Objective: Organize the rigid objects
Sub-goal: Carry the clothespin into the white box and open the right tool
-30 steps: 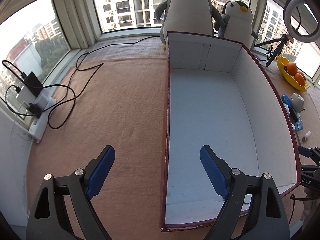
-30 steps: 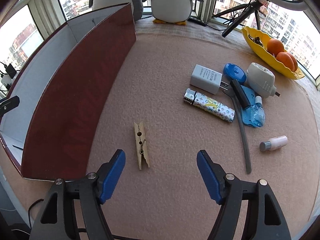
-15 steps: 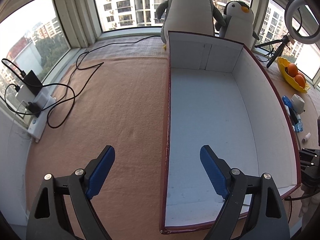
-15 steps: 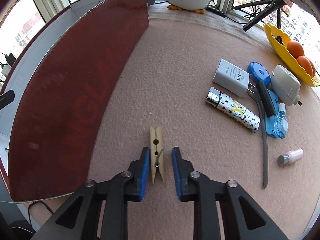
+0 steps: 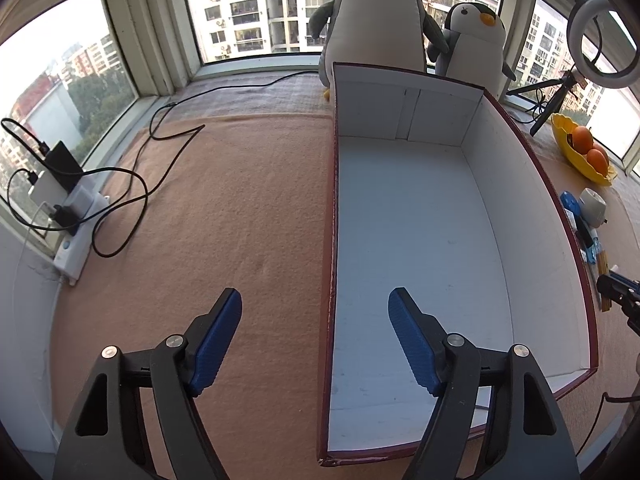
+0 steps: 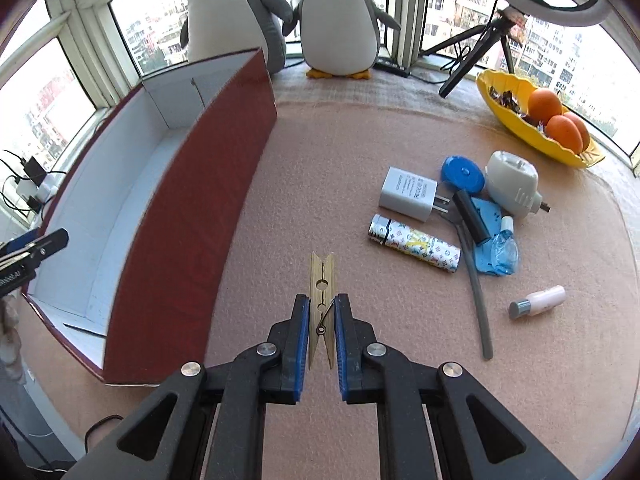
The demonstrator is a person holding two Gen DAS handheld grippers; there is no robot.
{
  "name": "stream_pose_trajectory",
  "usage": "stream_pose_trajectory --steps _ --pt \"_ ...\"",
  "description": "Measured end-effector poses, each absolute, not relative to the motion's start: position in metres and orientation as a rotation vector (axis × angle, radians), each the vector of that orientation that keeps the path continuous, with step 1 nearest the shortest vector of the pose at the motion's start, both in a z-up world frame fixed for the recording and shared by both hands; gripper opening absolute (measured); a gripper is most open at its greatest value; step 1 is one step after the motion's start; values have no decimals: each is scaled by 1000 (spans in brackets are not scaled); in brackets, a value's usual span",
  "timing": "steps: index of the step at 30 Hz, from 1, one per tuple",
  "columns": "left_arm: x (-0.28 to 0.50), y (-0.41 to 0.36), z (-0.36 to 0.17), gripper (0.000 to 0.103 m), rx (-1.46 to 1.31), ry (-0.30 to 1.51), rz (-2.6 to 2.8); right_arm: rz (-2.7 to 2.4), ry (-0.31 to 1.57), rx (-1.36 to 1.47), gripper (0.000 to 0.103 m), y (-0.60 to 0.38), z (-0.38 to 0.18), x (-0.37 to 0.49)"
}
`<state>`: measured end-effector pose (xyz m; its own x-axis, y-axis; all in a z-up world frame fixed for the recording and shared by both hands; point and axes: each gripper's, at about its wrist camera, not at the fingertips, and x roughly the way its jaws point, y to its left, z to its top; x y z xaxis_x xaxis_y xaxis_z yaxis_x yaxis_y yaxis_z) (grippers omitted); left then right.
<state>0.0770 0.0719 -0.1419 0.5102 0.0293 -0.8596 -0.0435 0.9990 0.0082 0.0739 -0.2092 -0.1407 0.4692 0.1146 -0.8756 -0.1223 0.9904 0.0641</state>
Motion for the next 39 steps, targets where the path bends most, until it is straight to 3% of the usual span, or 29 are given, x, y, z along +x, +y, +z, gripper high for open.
stream_pose_trajectory --steps 7,15,27,39 --pt "75 69 -148 50 -43 1055 14 258 963 -14 11 -172 -92 64" --pt "73 67 -151 20 -60 1058 -4 343 950 -41 11 -139 -84 61" --pt "76 74 -155 7 -85 1062 15 417 980 -68 11 -111 -98 63" --pt "78 76 -161 4 -94 1083 19 451 1015 -136 11 -82 -113 72"
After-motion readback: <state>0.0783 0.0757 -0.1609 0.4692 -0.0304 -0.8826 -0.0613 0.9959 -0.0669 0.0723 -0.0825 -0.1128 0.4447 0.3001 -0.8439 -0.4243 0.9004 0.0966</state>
